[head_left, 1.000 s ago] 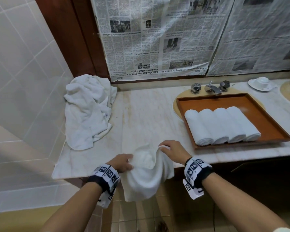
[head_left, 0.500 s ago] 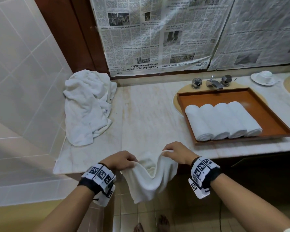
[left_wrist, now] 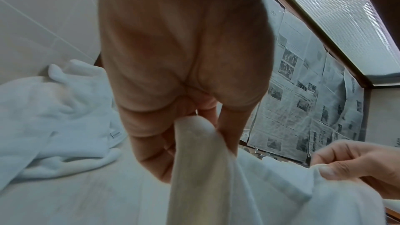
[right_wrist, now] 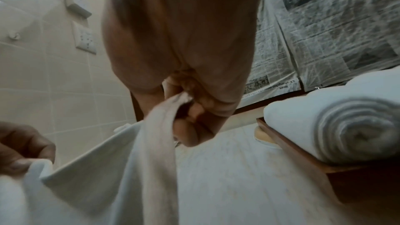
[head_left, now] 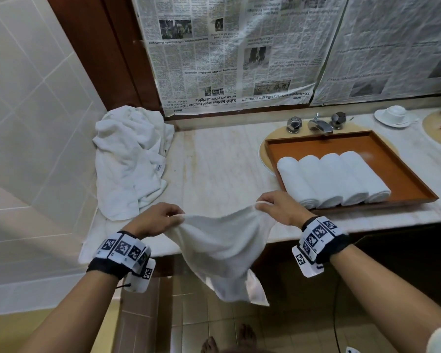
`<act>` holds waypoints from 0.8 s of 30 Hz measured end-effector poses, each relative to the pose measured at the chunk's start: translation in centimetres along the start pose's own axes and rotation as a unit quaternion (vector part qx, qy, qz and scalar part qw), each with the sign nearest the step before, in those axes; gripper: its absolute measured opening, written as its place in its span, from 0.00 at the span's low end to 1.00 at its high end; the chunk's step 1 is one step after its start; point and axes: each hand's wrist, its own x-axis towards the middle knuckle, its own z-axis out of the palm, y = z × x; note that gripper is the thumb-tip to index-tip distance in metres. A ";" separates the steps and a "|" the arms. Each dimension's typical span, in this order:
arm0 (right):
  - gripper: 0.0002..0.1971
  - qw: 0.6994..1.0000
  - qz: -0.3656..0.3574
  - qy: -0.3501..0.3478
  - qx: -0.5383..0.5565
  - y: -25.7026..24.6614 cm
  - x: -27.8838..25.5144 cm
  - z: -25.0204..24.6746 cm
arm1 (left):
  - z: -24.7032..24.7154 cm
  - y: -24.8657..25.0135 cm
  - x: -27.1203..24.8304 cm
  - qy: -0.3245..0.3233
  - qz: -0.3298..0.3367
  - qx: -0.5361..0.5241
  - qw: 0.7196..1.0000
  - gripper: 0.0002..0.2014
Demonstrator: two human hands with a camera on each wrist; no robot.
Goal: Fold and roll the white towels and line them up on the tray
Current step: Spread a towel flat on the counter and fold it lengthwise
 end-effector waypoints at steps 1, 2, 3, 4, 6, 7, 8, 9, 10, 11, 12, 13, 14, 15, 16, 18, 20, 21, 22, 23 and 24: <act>0.09 1.000 -0.004 0.006 -0.003 -0.3 0.0 -0.6 | -0.5 -0.1 0.0 0.013 0.000 -0.002 1.000 0.07; 0.08 1.000 -0.011 0.009 -0.006 -0.6 0.1 -1.2 | -0.9 -0.2 0.0 0.025 0.001 -0.004 1.000 0.08; 0.08 1.000 -0.017 0.012 -0.006 -0.9 0.2 -1.7 | -1.4 -0.2 0.0 0.038 0.003 -0.004 0.999 0.08; 0.07 1.000 -0.022 0.015 -0.004 -1.2 0.3 -2.2 | -1.8 -0.2 0.0 0.051 0.004 -0.002 0.999 0.09; 0.08 0.999 -0.025 0.025 0.006 -1.5 0.6 -3.0 | -2.5 0.1 0.2 0.077 0.002 0.005 0.997 0.14; 0.09 0.999 -0.024 0.031 0.008 -1.5 0.7 -3.3 | -2.8 0.3 0.1 0.090 -0.002 0.003 0.996 0.16; 0.10 0.999 -0.024 0.035 0.009 -1.5 0.9 -3.6 | -3.0 0.5 0.1 0.106 -0.007 -0.005 0.994 0.18; 0.10 0.999 -0.023 0.037 0.013 -1.6 1.1 -3.9 | -3.2 0.6 0.0 0.120 -0.013 -0.019 0.993 0.20; 0.10 0.999 -0.024 0.038 0.019 -1.6 1.2 -4.1 | -3.4 0.6 -0.1 0.130 -0.021 -0.031 0.991 0.22; 0.10 0.999 -0.026 0.039 0.023 -1.6 1.3 -4.4 | -3.6 0.6 -0.2 0.140 -0.028 -0.036 0.989 0.24; 0.10 0.999 -0.027 0.039 0.026 -1.5 1.4 -4.5 | -3.8 0.7 -0.2 0.149 -0.035 -0.033 0.988 0.26; 0.10 0.998 -0.028 0.040 0.028 -1.4 1.4 -4.7 | -4.0 0.7 -0.3 0.158 -0.039 -0.028 0.986 0.28; 0.10 0.998 -0.028 0.040 0.033 -1.3 1.5 -4.9 | -4.1 0.6 -0.3 0.162 -0.040 -0.029 0.986 0.28; 0.10 0.998 -0.028 0.035 0.041 -1.1 1.5 -5.0 | -4.2 0.5 -0.3 0.161 -0.042 -0.041 0.985 0.28; 0.09 0.998 -0.024 0.027 0.047 -1.0 1.5 -5.2 | -4.4 0.3 -0.3 0.151 -0.043 -0.063 0.986 0.27; 0.08 0.999 -0.014 0.012 0.043 -0.8 1.5 -5.4 | -4.7 0.2 -0.3 0.112 -0.056 -0.126 0.984 0.21; 0.08 0.999 -0.010 0.001 0.037 -0.7 1.5 -5.7 | -4.7 0.5 -0.3 0.068 -0.079 -0.188 0.977 0.16; 0.08 0.999 -0.009 -0.003 0.038 -0.7 1.5 -5.8 | -4.7 0.7 -0.4 0.059 -0.087 -0.213 0.971 0.14; 0.08 0.999 -0.008 -0.006 0.038 -0.7 1.5 -5.9 | -4.6 1.0 -0.5 0.057 -0.091 -0.235 0.966 0.13; 0.09 0.999 -0.006 -0.008 0.035 -0.7 1.5 -6.0 | -4.5 1.2 -0.5 0.060 -0.090 -0.256 0.961 0.12; 0.09 0.999 -0.003 -0.009 0.031 -0.7 1.6 -6.0 | -4.4 1.3 -0.5 0.064 -0.085 -0.273 0.956 0.12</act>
